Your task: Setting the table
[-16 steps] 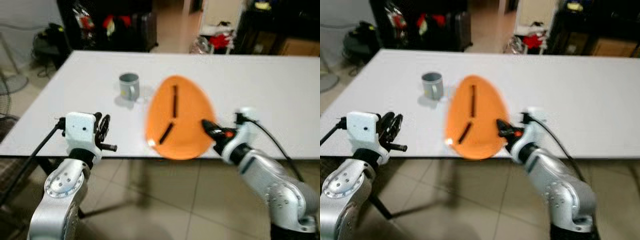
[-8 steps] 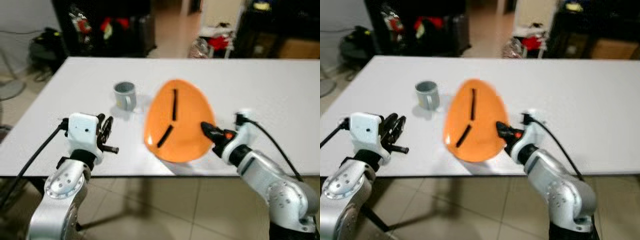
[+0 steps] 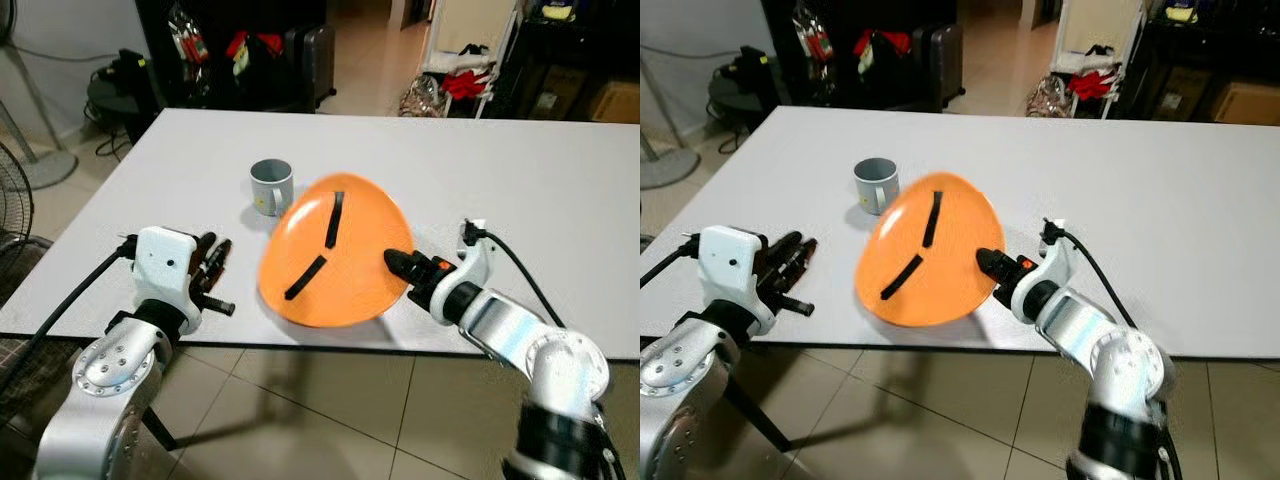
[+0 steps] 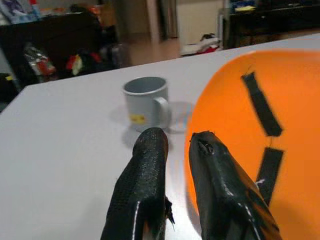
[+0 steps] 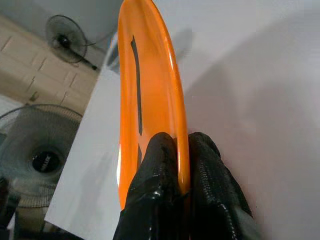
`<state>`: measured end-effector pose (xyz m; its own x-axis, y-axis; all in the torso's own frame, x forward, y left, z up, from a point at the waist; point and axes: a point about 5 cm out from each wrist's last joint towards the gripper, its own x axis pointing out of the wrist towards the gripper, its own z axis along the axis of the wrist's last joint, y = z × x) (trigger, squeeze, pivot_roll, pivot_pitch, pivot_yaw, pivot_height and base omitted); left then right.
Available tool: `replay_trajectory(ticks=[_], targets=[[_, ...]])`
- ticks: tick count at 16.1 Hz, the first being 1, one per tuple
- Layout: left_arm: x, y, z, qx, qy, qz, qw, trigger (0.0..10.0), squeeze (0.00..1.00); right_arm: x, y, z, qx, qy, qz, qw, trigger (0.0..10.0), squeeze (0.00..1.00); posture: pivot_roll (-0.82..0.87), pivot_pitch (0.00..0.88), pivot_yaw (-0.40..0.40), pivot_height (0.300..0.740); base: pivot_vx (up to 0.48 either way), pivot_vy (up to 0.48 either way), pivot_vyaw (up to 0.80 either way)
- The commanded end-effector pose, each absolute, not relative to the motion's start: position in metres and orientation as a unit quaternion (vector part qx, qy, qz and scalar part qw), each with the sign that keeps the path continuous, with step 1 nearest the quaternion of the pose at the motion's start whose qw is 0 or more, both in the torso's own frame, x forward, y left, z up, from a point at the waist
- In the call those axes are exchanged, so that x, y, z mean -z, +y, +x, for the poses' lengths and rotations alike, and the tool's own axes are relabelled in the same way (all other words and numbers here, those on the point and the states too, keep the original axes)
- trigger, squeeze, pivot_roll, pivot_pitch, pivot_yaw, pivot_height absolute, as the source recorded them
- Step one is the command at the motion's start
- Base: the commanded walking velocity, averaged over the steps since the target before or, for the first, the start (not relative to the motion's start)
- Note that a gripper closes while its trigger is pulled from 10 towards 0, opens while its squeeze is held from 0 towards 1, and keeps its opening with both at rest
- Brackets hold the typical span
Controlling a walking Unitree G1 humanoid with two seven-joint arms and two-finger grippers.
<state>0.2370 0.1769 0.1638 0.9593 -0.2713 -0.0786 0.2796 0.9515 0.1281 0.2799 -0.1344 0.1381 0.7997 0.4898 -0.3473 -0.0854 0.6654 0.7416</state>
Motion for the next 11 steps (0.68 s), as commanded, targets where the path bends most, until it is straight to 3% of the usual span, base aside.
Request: replay_trajectory(ticks=[1, 4, 11], targets=[[-0.166, 0.175, 0.237, 0.16, 0.031, 0.074, 0.984, 10.0, 0.0, -0.142, -0.132, 0.285, -0.177, 0.277, 0.383, 0.863, 10.0, 0.0, -0.08, 0.001, 0.018, 0.74, 0.0, 0.0, 0.0], [-0.166, 0.178, 0.236, 0.176, 0.035, 0.084, 0.98, 10.0, 0.0, -0.122, -0.142, 0.292, -0.124, 0.335, 0.369, 0.858, 10.0, 0.0, -0.08, 0.0, 0.017, 0.74, 0.0, 0.0, 0.0], [-0.159, 0.173, 0.228, 0.235, 0.064, 0.086, 0.966, 10.0, 0.0, -0.11, -0.131, 0.33, -0.1, 0.358, 0.432, 0.822, 10.0, 0.0, -0.07, 0.0, 0.023, 0.74, 0.0, 0.0, 0.0]])
